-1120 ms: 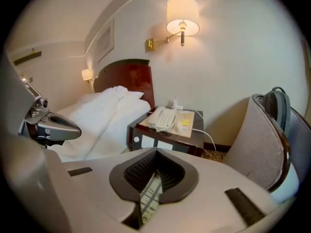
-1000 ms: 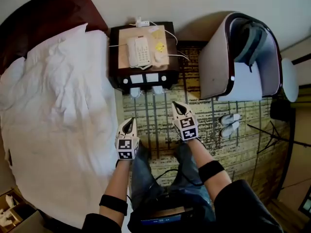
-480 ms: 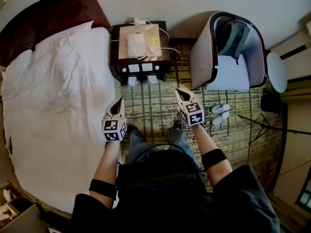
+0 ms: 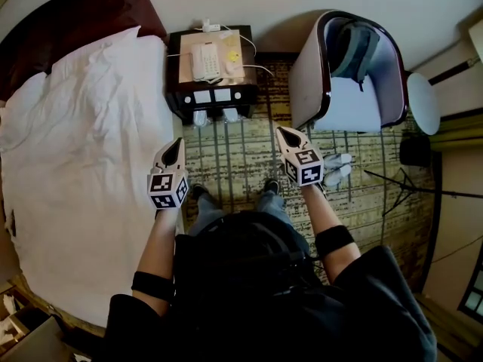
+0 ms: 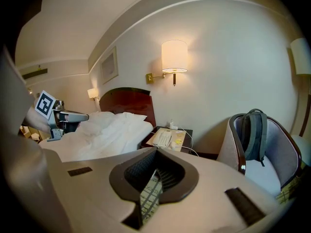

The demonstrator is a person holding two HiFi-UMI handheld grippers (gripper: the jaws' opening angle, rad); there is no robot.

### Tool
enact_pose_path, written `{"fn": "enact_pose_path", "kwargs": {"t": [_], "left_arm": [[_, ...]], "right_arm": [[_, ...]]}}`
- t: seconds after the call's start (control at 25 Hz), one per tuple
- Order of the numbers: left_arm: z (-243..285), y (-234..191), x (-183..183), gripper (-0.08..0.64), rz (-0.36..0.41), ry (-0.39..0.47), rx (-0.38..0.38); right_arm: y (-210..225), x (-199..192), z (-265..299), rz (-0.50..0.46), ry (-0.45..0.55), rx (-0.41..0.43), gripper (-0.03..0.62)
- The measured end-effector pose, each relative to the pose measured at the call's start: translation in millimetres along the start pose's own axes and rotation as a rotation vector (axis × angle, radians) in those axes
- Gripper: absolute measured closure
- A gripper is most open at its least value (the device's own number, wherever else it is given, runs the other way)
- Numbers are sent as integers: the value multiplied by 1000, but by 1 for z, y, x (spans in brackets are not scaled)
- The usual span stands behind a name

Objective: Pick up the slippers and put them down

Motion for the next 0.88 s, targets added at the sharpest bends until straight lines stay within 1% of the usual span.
{"fn": "enact_pose_path", "kwargs": {"t": [0.16, 0.44, 0.6, 0.88], "left_arm": [[-5, 1, -6, 571, 15, -13, -5], [-18, -5, -11, 569, 14, 14, 6], [-20, -8, -12, 569, 19, 11, 13], [-12, -10, -7, 569, 57, -2, -1]], "right_arm": [[-5, -2, -1, 0, -4, 4, 591], [-17, -4, 0, -7, -12, 23, 591], [-18, -5, 3, 1, -10, 19, 591], [-21, -7, 12, 24, -6, 12, 591]]}}
Point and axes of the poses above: the fingertips, and each gripper's own axes: z forward along the fingers, y to its right, x out of its top, the point moved 5 cm from there along -z, backward along the fingers, and after that the axes turned 11 degrees about -z, right-handed, at the moved point
